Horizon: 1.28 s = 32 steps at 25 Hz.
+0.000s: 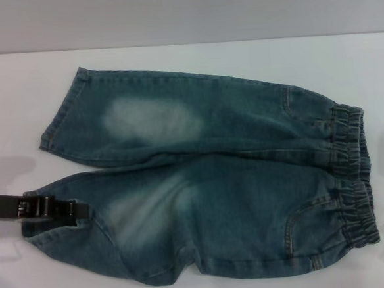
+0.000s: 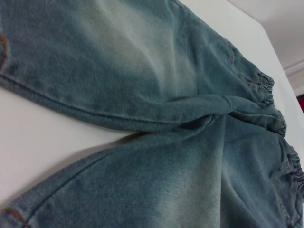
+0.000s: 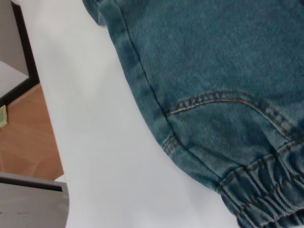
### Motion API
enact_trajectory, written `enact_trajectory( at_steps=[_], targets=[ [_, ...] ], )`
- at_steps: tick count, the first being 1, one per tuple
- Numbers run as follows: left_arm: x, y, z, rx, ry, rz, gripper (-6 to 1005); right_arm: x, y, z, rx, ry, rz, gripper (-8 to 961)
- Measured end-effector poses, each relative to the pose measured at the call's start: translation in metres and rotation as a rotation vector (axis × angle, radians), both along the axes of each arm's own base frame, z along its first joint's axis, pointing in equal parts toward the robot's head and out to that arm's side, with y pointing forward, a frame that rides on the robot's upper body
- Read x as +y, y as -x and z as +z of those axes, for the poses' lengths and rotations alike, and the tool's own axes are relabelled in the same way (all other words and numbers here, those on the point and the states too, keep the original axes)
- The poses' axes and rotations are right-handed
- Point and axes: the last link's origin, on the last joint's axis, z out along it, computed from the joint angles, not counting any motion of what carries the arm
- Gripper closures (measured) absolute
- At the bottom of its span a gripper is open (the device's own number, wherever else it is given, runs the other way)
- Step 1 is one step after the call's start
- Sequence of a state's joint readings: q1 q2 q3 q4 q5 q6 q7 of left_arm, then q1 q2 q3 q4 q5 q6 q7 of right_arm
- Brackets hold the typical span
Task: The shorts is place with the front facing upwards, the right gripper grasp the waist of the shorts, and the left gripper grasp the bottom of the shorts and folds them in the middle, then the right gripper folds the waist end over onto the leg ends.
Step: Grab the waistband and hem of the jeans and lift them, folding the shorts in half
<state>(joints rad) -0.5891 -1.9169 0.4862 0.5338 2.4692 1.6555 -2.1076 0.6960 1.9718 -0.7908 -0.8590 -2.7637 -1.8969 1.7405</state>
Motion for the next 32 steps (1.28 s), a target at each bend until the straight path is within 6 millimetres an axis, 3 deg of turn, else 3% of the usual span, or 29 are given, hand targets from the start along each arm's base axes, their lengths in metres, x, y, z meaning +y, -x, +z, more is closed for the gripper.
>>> enact_trajectory(
  at_steps=[32],
  targets=[
    [0.007,-0.007,0.001,0.002,0.006,-0.022,917,0.01,0.004,-0.017,-0.02,-0.014,0.008,351]
  ],
)
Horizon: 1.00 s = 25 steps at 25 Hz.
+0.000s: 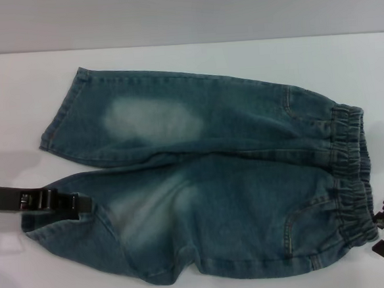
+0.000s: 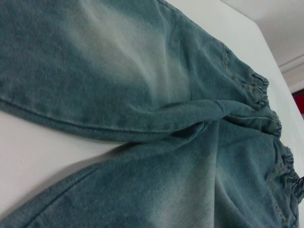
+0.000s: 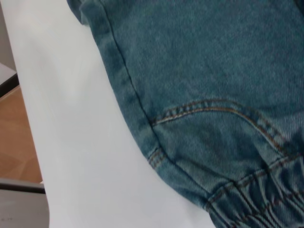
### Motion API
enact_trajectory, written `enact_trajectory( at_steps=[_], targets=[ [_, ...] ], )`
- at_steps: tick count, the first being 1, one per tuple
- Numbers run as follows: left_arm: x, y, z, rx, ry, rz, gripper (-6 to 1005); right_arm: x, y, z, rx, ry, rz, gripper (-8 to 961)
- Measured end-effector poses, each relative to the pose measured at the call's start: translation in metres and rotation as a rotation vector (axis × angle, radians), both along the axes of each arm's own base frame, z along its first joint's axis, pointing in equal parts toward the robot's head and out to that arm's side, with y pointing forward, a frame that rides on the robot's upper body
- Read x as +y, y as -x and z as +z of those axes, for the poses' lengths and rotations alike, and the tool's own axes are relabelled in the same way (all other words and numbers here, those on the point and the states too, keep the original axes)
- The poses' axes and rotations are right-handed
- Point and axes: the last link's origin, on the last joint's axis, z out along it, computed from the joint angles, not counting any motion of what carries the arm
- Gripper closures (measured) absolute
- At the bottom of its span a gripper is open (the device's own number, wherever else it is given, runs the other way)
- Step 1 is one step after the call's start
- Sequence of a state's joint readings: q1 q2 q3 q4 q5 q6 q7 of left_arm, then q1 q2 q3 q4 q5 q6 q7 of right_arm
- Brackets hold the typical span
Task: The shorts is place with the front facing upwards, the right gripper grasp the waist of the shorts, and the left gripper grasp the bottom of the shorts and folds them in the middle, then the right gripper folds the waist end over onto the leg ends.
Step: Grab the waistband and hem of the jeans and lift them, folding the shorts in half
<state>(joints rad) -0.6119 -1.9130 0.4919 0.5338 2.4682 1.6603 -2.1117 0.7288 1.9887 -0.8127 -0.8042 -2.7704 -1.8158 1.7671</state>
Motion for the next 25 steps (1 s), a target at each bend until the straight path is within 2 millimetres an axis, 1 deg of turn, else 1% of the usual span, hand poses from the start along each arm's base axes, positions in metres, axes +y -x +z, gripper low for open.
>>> enact_trajectory(
  at_steps=[10,17,25],
  targets=[
    [0.002,-0.003,-0.001,0.002,0.002,-0.012,914,0.002,0.008,-0.007,0.052,-0.015,0.018,352],
    [0.003,-0.004,-0.001,-0.001,0.003,-0.013,911,0.002,0.01,-0.01,0.058,-0.007,0.036,351],
    [0.005,-0.006,-0.002,-0.002,0.001,-0.018,908,0.004,0.011,-0.009,0.06,-0.006,0.056,516]
  ],
)
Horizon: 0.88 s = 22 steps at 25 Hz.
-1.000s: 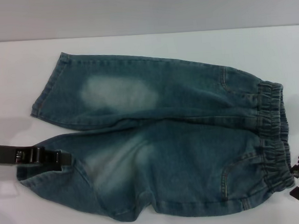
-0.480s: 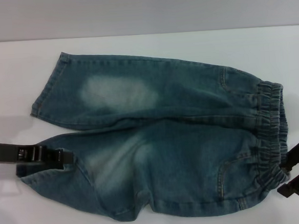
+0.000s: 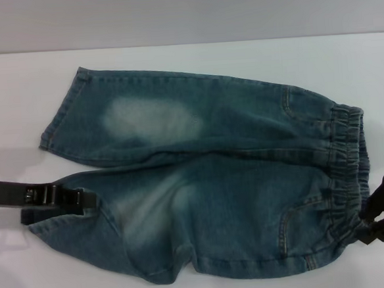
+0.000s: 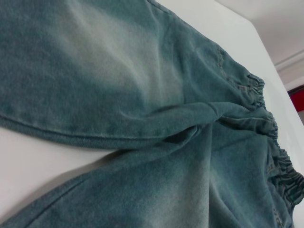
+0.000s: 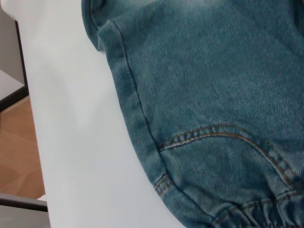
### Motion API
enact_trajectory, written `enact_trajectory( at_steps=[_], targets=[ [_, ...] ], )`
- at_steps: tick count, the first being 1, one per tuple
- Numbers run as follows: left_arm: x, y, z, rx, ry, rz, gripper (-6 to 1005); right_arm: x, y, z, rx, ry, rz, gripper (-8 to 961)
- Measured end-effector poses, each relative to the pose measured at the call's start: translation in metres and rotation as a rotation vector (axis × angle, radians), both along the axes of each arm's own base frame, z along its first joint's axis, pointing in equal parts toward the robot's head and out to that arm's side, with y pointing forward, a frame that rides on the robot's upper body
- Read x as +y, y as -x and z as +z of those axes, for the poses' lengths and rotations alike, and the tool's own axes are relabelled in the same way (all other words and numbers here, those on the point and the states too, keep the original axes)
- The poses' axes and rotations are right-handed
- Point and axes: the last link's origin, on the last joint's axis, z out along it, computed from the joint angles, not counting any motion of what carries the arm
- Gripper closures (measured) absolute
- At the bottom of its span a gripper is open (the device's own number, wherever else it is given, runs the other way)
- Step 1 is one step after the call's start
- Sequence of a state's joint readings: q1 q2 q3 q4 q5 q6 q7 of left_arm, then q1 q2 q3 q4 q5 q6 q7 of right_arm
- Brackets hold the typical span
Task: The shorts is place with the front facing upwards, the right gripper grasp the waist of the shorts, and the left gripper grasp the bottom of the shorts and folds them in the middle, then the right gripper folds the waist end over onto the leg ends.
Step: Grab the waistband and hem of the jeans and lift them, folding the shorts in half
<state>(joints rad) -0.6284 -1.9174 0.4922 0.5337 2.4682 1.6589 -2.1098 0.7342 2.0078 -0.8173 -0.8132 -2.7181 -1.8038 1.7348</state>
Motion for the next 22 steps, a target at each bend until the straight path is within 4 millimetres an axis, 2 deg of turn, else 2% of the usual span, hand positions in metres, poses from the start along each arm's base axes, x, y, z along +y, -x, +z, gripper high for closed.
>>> enact_trajectory(
  at_steps=[6,11,16,22],
  targets=[
    [0.002,-0.002,0.0,-0.001,-0.003,-0.002,906,0.0,0.0,0.0,-0.001,-0.001,0.001,635],
    [0.004,-0.004,0.0,-0.002,-0.005,-0.007,905,0.001,-0.002,0.0,-0.004,-0.009,0.001,836],
    [0.008,-0.005,0.003,0.004,-0.01,-0.013,903,0.0,-0.005,-0.001,-0.003,-0.019,-0.005,954],
    [0.014,-0.005,0.007,0.016,-0.043,-0.002,901,-0.004,-0.007,0.001,0.064,-0.053,-0.014,954]
  ],
)
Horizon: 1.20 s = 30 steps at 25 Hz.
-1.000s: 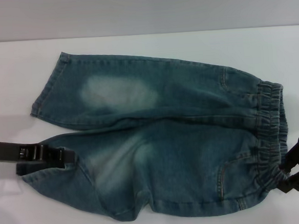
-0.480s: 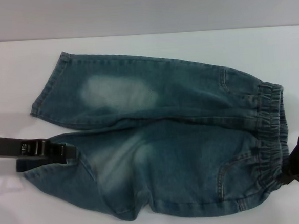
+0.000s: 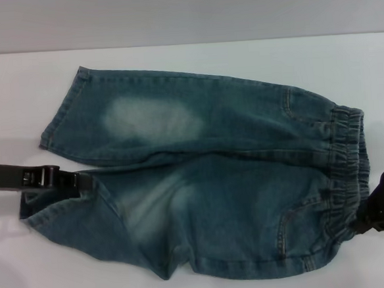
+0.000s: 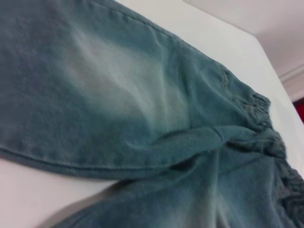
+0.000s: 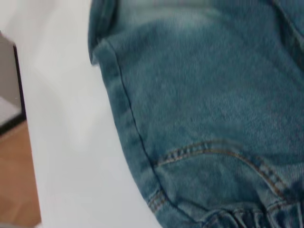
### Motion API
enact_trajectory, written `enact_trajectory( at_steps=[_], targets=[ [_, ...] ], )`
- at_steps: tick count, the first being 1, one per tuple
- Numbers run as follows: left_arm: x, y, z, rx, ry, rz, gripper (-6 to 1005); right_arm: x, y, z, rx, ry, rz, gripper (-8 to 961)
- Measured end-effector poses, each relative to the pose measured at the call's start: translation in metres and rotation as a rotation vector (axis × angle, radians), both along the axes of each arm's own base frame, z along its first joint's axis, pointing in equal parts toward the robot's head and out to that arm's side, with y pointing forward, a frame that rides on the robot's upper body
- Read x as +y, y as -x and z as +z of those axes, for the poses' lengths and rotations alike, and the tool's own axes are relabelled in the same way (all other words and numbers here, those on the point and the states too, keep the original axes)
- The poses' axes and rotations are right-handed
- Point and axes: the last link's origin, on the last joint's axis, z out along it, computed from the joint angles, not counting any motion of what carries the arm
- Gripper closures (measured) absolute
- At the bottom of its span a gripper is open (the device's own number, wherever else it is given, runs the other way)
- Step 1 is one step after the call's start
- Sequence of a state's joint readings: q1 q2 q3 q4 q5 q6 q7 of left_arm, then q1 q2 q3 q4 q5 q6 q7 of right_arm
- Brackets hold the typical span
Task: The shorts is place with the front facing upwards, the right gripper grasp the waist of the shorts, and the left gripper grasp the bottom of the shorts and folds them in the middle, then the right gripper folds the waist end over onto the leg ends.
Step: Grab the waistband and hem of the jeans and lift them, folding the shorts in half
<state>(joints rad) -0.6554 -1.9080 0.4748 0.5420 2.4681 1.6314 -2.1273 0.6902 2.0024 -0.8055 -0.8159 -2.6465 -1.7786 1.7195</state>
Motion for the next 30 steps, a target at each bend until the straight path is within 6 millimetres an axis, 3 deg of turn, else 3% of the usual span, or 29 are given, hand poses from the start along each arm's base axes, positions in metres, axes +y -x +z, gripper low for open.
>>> enact_trajectory(
  at_steps=[10,21,30],
  targets=[
    [0.013,0.011,0.016,0.039,-0.124,0.071,897,-0.013,-0.016,0.02,0.284,-0.251,-0.059,953],
    [0.032,0.005,0.038,-0.059,-0.317,0.096,893,-0.033,-0.049,0.019,0.482,-0.528,-0.067,954],
    [0.046,-0.001,0.05,-0.132,-0.485,0.08,890,-0.034,-0.069,0.015,0.568,-0.762,-0.102,954]
  ],
)
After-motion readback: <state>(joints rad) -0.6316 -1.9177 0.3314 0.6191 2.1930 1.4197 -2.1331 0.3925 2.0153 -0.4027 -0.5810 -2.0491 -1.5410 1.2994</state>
